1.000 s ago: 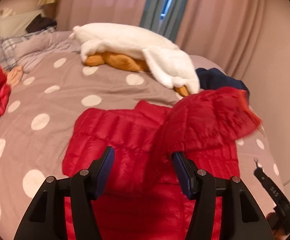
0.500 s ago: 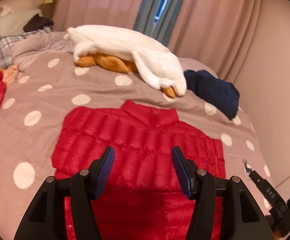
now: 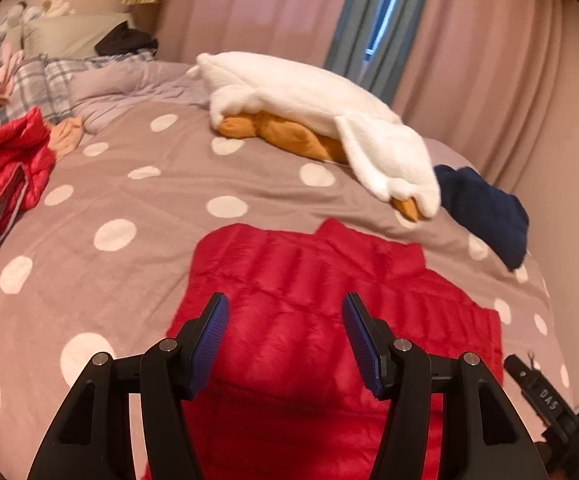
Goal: Fold large clothes
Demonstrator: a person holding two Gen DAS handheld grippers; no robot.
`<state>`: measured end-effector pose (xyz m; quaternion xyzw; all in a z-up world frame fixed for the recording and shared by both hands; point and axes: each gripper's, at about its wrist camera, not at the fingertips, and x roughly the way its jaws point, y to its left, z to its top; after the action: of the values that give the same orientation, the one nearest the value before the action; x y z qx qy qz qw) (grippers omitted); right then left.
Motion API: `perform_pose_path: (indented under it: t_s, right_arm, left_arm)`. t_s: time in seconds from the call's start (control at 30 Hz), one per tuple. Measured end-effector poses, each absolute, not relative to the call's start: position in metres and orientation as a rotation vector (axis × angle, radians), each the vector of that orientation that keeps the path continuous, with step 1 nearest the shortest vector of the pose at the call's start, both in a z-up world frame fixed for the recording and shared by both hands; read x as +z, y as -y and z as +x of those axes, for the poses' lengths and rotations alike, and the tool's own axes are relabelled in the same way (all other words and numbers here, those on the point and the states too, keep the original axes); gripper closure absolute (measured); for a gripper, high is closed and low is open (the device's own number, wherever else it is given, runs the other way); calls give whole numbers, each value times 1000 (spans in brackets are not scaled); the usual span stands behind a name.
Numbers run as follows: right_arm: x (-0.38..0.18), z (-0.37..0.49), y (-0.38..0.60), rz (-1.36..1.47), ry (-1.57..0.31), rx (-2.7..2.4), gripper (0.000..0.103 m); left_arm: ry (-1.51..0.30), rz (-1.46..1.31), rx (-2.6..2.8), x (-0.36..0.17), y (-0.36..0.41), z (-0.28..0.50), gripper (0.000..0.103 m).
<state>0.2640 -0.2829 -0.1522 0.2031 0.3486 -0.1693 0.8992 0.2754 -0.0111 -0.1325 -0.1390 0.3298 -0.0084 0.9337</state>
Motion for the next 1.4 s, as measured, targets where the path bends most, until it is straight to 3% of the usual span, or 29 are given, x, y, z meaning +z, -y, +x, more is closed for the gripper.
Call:
perform_pose_path:
  t_s: [0.17,0.27,0.33,0.4,0.7,0.77,0.93,1.2,1.27,1.33,1.4]
  right_arm:
    - [-194,294,281,477,-814,-359,19]
    - [-202,296,277,441,-786,-366,51]
    - [-199,297,274,412,-764,-350,82]
    - [-188,293,271,373,-713,-358,88]
    - [-157,277,298,287,-634,-429,87]
    - [-164,276,309,286,-674,-455,83]
    - [-168,262,329,386,-680,-497,58]
    - [-145,252,321,334,-612,-515,52]
    - [-144,256,311,294,-608,-502,57]
    - [-152,267,303,284,-637,-455,80]
    - [-166,278,301,308,-678,-415,89]
  left_arm:
    - [-711,-321,44,-153,-11,292,45]
    - [-721,-331,75,-161,-19,295,45]
    - [-728,-334,93,-165,-22,298,45]
    - [-736,-340,96,-167,-23,299,45]
    - [-724,-342,95,-168,-13,299,45]
    - [-735,-325,95,-171,-9,300,45]
    - [-737,-299,101,-173,-3,300,45]
    - [-710,-271,139,-169,9,299,45]
    - [-709,-256,133,-173,15,303,45]
    - [-698,-227,114,-181,23,307,47]
    - [-731,-224,96,-195,26,314,59]
